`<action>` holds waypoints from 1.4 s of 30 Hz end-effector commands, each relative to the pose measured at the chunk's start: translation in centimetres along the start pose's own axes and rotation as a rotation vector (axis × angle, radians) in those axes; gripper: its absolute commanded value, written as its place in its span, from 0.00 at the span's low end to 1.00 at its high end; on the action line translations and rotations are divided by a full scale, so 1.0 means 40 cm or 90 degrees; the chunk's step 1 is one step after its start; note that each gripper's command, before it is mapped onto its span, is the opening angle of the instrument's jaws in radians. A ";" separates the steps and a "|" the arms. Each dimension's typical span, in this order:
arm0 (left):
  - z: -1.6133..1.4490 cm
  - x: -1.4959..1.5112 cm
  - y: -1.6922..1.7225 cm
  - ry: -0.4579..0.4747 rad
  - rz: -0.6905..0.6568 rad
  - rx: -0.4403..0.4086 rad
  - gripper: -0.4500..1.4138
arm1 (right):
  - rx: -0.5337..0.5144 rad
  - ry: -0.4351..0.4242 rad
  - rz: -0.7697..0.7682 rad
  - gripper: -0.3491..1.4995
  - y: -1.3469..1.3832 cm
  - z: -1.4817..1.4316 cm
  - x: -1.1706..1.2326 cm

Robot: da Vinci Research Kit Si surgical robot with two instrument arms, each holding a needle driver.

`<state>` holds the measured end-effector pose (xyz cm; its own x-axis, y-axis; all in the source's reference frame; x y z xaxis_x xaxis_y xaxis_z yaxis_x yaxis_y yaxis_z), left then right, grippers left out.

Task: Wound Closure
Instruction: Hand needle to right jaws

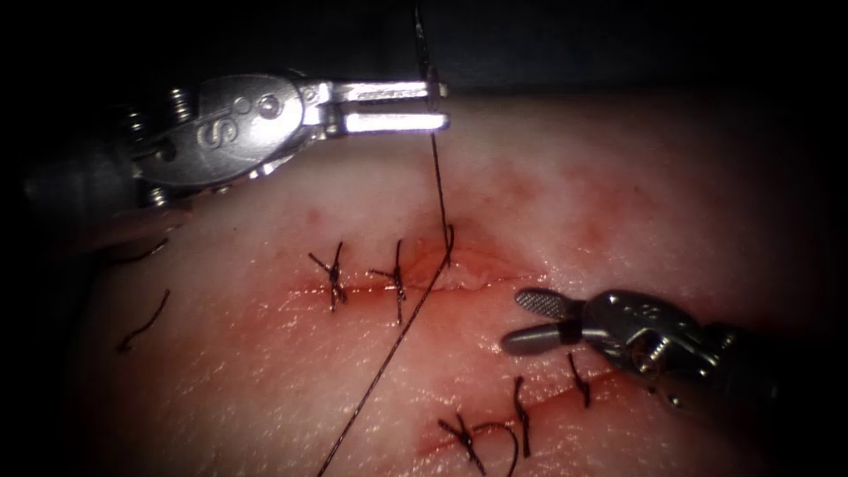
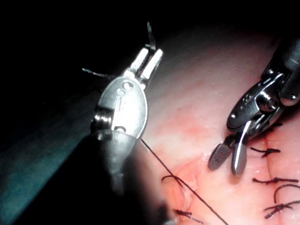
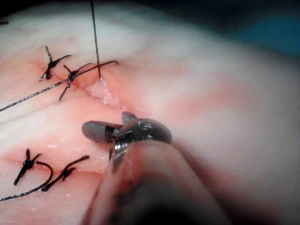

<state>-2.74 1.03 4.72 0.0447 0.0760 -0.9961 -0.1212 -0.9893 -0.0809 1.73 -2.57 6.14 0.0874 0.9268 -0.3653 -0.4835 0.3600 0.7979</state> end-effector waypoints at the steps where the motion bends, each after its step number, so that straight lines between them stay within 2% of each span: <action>1: 0.0017 0.0002 -0.0038 0.002 -0.004 -0.001 0.00 | 0.003 0.009 0.000 0.68 -0.0018 0.0033 0.0011; 7: 0.0008 0.0019 -0.0108 0.019 -0.003 -0.005 0.00 | 0.010 0.017 0.050 0.74 -0.0068 0.0054 0.0007; 11: 0.0012 0.0040 -0.0108 0.014 0.013 -0.011 0.00 | 0.032 0.015 0.047 0.81 -0.0106 0.0076 -0.0004; 12: 0.0014 0.0046 -0.0106 0.012 0.017 -0.014 0.00 | 0.037 0.013 0.078 0.83 -0.0118 0.0081 -0.0010; 16: 0.0007 0.0044 -0.0095 0.010 0.024 -0.023 0.00 | 0.041 0.013 0.139 0.81 -0.0154 0.0109 -0.0034; 22: -0.0022 -0.0062 -0.0021 -0.014 0.045 -0.056 0.00 | 0.048 0.010 0.211 0.92 -0.0185 0.0160 -0.0078; 26: -0.0051 -0.0148 0.0056 -0.039 0.038 -0.063 0.00 | 0.048 0.000 0.241 0.92 -0.0197 0.0186 -0.0089; 30: -0.0086 -0.0204 0.0123 -0.055 0.037 -0.066 0.00 | 0.064 -0.007 0.278 0.93 -0.0217 0.0210 -0.0093; 36: -0.0141 -0.0243 0.0194 -0.067 0.037 -0.070 0.00 | 0.092 -0.022 0.323 0.94 -0.0235 0.0241 -0.0110; 42: -0.0158 -0.0269 0.0246 -0.076 0.031 -0.070 0.00 | 0.120 -0.033 0.354 0.93 -0.0247 0.0276 -0.0114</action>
<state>-2.22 -0.19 5.70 -0.0796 0.0379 -0.9961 -0.0100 -0.9993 -0.0373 3.02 -3.29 6.04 -0.0910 0.9835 0.1561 -0.3080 -0.1768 0.9348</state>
